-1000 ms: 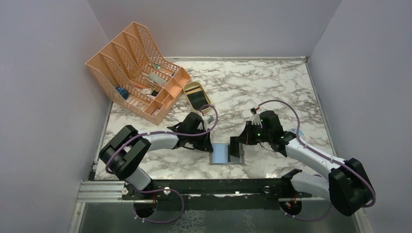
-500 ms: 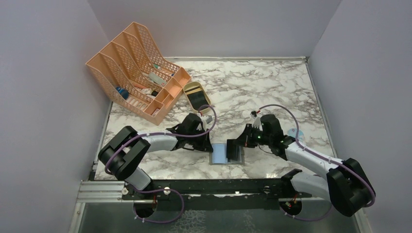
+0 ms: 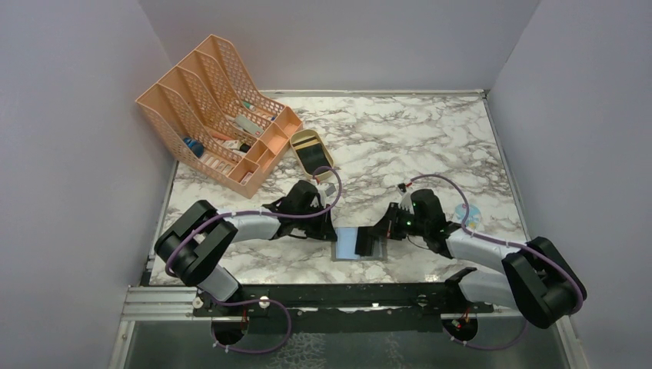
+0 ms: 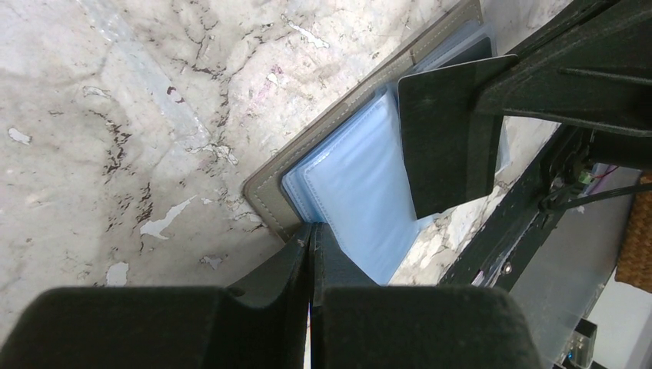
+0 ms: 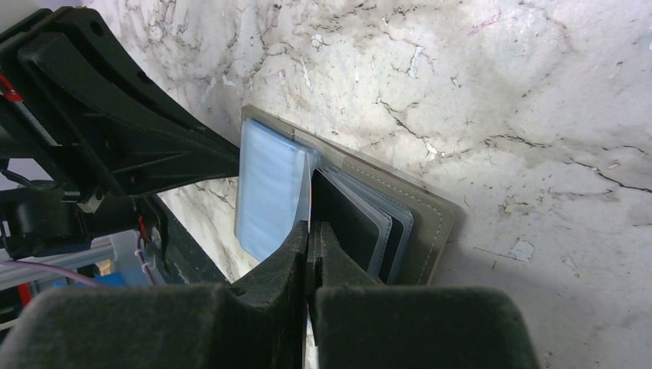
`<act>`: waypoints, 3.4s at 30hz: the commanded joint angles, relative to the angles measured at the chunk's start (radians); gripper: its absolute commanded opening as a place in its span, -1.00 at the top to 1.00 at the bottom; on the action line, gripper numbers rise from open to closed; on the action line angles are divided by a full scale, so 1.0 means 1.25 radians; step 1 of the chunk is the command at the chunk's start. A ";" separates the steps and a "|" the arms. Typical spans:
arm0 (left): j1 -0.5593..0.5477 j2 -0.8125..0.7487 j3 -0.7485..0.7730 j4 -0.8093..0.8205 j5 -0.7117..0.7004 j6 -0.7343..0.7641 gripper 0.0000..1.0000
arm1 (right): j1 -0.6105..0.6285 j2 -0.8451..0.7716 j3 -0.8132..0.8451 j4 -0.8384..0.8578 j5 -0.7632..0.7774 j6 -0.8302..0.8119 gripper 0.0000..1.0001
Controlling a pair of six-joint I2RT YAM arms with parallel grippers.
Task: Put the credit cards into the card holder
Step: Insert the credit card into the card holder.
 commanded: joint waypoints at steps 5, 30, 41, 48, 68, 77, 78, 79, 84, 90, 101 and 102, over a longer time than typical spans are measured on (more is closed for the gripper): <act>-0.008 0.005 -0.031 -0.043 -0.044 0.000 0.91 | -0.004 0.010 -0.025 0.067 0.006 -0.044 0.98; -0.009 0.003 -0.033 -0.042 -0.051 -0.014 0.91 | -0.004 0.079 -0.016 0.069 -0.073 -0.020 0.98; -0.013 -0.012 -0.064 -0.004 -0.043 -0.047 0.91 | -0.004 0.135 0.021 0.094 -0.081 -0.010 0.98; -0.023 -0.003 -0.081 0.031 -0.038 -0.069 0.91 | -0.003 0.158 0.024 0.120 -0.087 0.009 0.98; -0.041 -0.020 -0.126 0.058 -0.062 -0.101 0.91 | -0.003 0.130 0.069 -0.015 -0.066 -0.031 0.33; -0.051 -0.014 -0.126 0.069 -0.066 -0.108 0.91 | -0.003 0.037 0.142 -0.228 -0.030 -0.103 -0.15; -0.053 -0.015 -0.126 0.069 -0.067 -0.108 0.90 | -0.001 0.035 0.138 -0.229 -0.033 -0.095 -0.17; -0.052 -0.016 -0.127 0.070 -0.068 -0.109 0.91 | 0.001 0.032 0.134 -0.229 -0.031 -0.090 -0.19; -0.055 -0.018 -0.131 0.071 -0.069 -0.111 0.91 | 0.025 0.016 0.105 -0.211 -0.005 -0.054 -0.20; -0.058 -0.020 -0.128 0.070 -0.070 -0.113 0.90 | 0.054 0.021 0.075 -0.148 -0.023 -0.016 -0.20; -0.063 -0.024 -0.129 0.071 -0.074 -0.120 0.90 | 0.079 0.037 0.066 -0.070 -0.045 0.031 -0.20; -0.064 -0.024 -0.127 0.070 -0.073 -0.120 0.90 | 0.082 0.037 0.064 -0.062 -0.044 0.039 -0.20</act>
